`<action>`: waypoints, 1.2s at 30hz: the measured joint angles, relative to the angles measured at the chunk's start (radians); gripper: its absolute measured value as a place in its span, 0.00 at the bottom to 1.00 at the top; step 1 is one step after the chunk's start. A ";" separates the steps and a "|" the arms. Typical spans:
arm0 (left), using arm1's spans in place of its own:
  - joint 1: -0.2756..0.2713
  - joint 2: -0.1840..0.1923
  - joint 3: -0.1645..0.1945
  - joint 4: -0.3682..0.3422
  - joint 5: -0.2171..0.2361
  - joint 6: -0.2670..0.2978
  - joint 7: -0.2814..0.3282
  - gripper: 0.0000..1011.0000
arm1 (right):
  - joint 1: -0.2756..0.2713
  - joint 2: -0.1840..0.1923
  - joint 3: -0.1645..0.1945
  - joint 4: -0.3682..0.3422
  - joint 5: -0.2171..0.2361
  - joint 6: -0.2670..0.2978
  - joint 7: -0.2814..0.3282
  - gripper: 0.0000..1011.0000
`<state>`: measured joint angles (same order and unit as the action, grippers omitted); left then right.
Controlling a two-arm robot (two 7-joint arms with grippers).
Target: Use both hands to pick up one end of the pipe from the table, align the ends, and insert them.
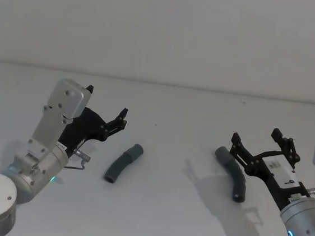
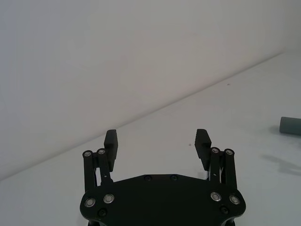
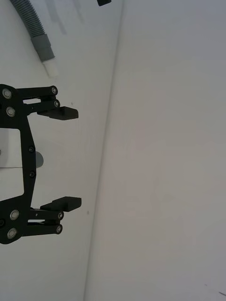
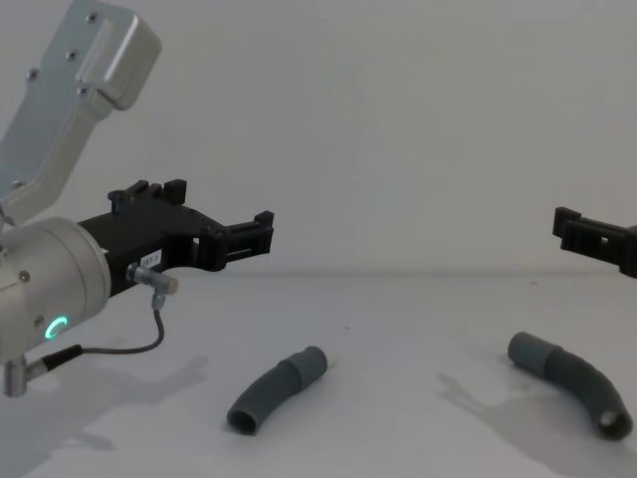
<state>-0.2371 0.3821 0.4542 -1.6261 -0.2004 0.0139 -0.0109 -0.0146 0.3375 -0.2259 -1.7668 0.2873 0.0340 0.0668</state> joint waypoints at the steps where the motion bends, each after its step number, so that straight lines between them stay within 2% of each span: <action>1: 0.000 0.000 0.000 0.000 0.000 0.000 0.000 0.99 | 0.000 0.000 0.000 0.000 0.000 0.000 0.000 0.99; 24: -0.005 0.001 0.000 -0.003 -0.003 0.013 -0.014 0.99 | 0.000 0.000 0.000 0.000 0.000 0.000 0.000 0.99; 28: -0.015 0.007 0.001 -0.008 -0.016 0.042 -0.044 0.99 | 0.000 0.000 0.000 0.000 0.000 0.000 0.000 0.99; 36: -0.045 0.023 0.007 -0.023 -0.053 0.145 -0.114 0.99 | 0.000 0.000 0.000 0.000 0.000 0.000 0.000 0.99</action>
<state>-0.2820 0.4056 0.4613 -1.6490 -0.2530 0.1585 -0.1253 -0.0147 0.3375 -0.2258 -1.7667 0.2873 0.0340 0.0668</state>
